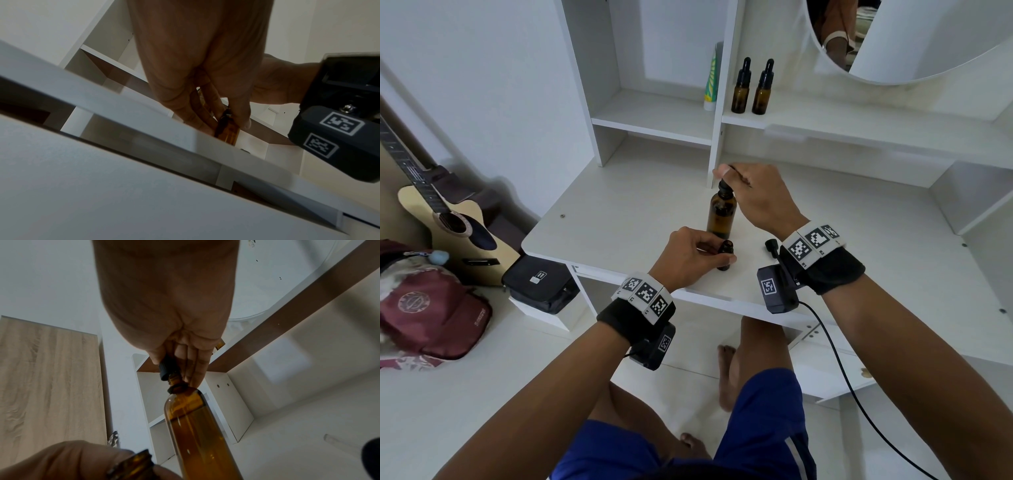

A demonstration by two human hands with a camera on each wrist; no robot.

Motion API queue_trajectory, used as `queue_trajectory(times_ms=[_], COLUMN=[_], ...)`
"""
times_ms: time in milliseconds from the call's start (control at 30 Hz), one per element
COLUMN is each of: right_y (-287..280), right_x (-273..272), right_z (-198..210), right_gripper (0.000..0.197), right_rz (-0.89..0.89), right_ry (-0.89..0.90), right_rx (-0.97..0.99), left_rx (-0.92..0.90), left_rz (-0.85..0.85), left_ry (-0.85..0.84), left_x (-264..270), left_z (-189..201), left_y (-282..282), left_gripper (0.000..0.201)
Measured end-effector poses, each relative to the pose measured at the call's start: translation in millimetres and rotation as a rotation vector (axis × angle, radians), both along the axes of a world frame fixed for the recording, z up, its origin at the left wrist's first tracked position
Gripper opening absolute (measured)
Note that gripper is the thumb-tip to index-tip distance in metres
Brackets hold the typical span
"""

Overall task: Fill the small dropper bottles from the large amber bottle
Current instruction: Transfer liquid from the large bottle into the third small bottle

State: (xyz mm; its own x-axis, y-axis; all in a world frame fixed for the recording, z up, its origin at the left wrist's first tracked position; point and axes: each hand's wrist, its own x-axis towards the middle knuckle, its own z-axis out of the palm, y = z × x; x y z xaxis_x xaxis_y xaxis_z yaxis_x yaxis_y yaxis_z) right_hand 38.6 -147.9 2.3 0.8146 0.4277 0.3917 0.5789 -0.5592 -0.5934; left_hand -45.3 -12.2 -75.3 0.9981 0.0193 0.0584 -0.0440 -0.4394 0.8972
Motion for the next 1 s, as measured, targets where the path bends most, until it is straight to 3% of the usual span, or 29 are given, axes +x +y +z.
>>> queue_trajectory(times_ms=[133,733,1000], right_y=[2,1,-5], right_x=[-1,-4,-8], right_z=[1,1,27], right_gripper=[0.041,0.044,0.042], right_rz=[0.002,0.008,0.003], right_ry=[0.021,0.010,-0.093], right_rx=[0.031,-0.028,0.091], left_rx=[0.002,0.007,-0.010], left_rz=[0.002,-0.005,0.001], left_ry=[-0.003,-0.009,0.007], left_x=[0,-1,-1], left_z=[0,1,1], left_y=[-1,-1,0], left_gripper=[0.026,0.025,0.024])
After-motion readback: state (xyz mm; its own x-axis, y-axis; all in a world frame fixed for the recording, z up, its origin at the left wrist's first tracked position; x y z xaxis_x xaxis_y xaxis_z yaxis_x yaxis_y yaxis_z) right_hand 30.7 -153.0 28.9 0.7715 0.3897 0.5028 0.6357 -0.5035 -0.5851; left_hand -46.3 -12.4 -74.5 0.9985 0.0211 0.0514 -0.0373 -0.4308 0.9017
